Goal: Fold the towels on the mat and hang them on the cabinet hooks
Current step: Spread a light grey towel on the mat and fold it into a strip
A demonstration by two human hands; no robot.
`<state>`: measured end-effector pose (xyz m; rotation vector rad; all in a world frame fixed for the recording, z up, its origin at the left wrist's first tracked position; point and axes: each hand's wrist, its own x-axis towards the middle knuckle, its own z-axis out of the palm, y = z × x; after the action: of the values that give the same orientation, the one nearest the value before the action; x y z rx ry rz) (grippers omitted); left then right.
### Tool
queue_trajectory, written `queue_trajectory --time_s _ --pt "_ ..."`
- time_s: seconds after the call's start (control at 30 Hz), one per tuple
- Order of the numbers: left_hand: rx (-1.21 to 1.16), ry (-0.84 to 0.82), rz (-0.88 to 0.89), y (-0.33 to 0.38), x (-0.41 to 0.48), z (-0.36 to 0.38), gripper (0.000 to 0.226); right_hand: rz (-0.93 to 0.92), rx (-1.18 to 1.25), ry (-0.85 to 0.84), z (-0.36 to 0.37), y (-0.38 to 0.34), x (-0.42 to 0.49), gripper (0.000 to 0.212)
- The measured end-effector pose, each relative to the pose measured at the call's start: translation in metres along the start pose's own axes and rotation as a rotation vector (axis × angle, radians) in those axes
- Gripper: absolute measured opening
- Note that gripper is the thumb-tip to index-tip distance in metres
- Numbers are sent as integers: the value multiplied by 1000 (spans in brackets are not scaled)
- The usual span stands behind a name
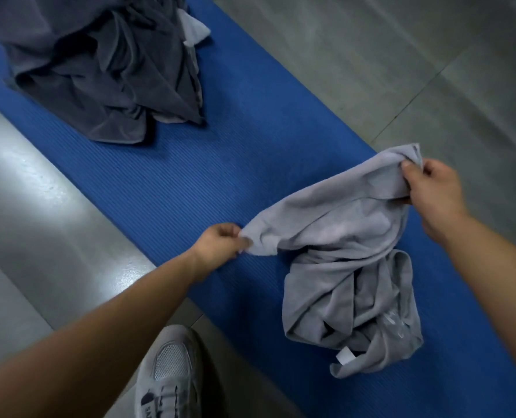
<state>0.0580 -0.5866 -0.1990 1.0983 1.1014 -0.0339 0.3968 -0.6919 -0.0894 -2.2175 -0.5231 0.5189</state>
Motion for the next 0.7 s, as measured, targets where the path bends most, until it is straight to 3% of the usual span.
queue_trajectory --time_s 0.07,0.13,0.2,0.27,0.4,0.47,0.57,0.63,0.7 --pt "-432 -7 33 5 2 -10 3 -18 4 -29 1 5 3 10" --pt "-725 -16 33 6 7 -24 22 -23 -62 -126 9 10 1 8" --pt "-937 -12 -29 8 9 -34 40 -29 -100 -174 19 10 2 1" --pt "-1045 0 -65 11 5 -40 44 -91 -117 -147 33 2 6 13" --pt "-1018 -17 21 14 -3 -51 51 -52 49 -139 65 -24 17 20" --pt "-967 169 80 16 -1 -66 50 -54 58 -96 81 -36 27 18" --pt "-811 469 124 16 2 -98 39 -228 -60 -56 105 -52 46 17" --pt "-654 575 102 13 7 -113 36 -339 -138 -99 130 -66 62 12" --pt "-486 670 68 12 13 -121 31 -363 -139 -164 164 -80 80 19"
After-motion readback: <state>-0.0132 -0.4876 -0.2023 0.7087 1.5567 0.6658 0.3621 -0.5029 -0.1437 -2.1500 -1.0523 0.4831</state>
